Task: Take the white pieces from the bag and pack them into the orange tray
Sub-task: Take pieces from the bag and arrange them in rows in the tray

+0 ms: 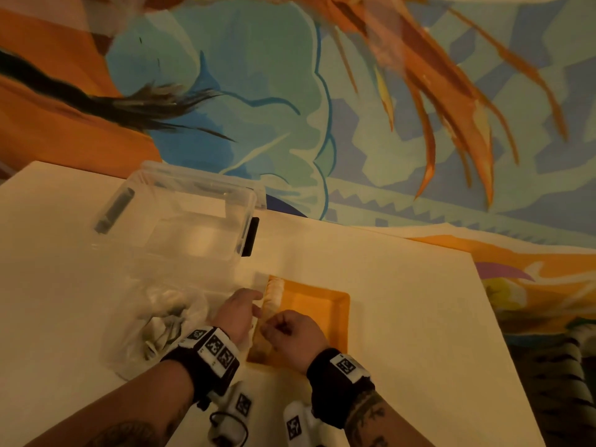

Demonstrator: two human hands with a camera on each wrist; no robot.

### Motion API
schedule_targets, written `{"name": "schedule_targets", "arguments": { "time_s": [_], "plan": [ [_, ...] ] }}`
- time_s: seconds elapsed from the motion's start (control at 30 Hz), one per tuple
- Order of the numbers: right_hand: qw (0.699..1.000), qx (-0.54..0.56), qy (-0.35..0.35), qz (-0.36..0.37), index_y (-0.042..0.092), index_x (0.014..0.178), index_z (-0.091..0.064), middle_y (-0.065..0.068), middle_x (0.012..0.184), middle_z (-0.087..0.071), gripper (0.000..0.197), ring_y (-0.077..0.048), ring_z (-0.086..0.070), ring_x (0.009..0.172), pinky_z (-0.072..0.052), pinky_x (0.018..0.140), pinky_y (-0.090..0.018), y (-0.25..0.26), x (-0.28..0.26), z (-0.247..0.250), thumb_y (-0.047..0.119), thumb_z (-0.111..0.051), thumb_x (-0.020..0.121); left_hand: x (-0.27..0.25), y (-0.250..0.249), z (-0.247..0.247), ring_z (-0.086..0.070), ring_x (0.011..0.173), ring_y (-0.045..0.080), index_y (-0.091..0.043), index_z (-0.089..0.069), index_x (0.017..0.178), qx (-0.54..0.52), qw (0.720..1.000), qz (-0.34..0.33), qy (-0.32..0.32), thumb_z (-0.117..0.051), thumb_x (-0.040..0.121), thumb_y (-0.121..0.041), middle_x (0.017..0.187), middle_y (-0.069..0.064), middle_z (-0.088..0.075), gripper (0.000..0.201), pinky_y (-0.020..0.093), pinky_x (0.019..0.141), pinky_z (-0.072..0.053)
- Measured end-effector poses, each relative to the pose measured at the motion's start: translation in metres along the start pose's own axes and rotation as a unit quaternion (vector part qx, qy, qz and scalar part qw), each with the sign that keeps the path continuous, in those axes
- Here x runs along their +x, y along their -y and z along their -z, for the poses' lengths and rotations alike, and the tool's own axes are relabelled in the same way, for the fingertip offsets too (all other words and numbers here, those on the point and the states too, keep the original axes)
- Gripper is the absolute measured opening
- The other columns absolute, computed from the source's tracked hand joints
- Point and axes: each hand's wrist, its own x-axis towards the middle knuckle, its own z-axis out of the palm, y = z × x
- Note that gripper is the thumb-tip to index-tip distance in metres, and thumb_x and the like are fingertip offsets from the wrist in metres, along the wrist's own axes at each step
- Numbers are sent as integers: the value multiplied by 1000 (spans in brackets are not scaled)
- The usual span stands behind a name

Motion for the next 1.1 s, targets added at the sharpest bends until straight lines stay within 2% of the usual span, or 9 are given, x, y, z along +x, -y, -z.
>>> {"name": "schedule_targets", "arguments": {
  "time_s": [0.07,0.17,0.33,0.47,0.57,0.67,0.8,0.97,1.1],
  "plan": [
    [999,35,10,9,31,88,-64,5,91,-71,24,-14,-66,85,-56,78,-32,4,-6,1,51,-70,76,-4,-9,-9,-51,75,25,-16,-66,107,-93,995,24,-7,-36,98,-23,94,8,-64,32,34,70,-39],
    [1000,16,-2,20,25,96,-63,2,98,-70,26,-14,-64,90,-51,75,-24,7,-8,2,42,-73,80,-7,-17,-19,-51,80,26,-15,-70,97,-170,984,42,-14,-44,93,-27,91,6,-63,29,35,69,-39],
    [999,17,-47,20,35,78,-56,3,91,-71,15,-19,-67,87,-56,82,-36,2,-8,5,30,-68,85,-8,-17,-27,-53,98,27,-17,-70,90,-248,967,62,3,-53,87,-12,102,8,-62,19,37,79,-42],
    [995,66,-66,33,28,82,-61,-1,82,-72,10,-16,-67,70,-56,68,-32,2,-11,15,21,-63,88,-15,-19,-29,-53,82,25,-10,-62,97,-274,959,56,39,-35,86,15,98,13,-54,38,35,65,-43],
    [990,108,-87,30,21,86,-63,-3,81,-70,10,-14,-64,66,-53,62,-27,3,-11,26,18,-58,94,-23,-18,-26,-55,79,25,-3,-57,109,-313,946,54,58,-35,89,19,94,15,-56,37,35,67,-45],
    [988,112,-104,31,25,86,-63,-2,86,-68,14,-19,-64,73,-53,65,-30,5,-7,35,19,-56,96,-29,-16,-21,-61,87,29,-1,-55,120,-324,941,39,89,-46,92,14,108,22,-61,33,34,71,-50],
    [987,97,-109,65,30,87,-64,5,86,-66,16,-14,-62,73,-52,67,-26,14,-5,51,17,-58,95,-35,-16,-15,-64,85,23,-6,-60,115,-277,951,7,137,-57,91,9,105,19,-64,29,28,66,-55],
    [972,179,-125,81,25,106,-62,-6,90,-69,23,-18,-66,83,-58,77,-34,22,-5,57,12,-68,88,-37,-18,-14,-65,61,14,-3,-62,97,-200,968,-46,142,-64,88,8,83,13,-67,15,23,55,-54],
    [977,152,-134,69,25,106,-63,0,95,-69,18,-17,-68,83,-58,79,-37,14,-5,50,33,-67,90,-38,-18,-15,-65,62,16,-1,-59,96,-245,960,-68,115,-63,88,7,80,13,-67,11,24,57,-56]
  ]
}}
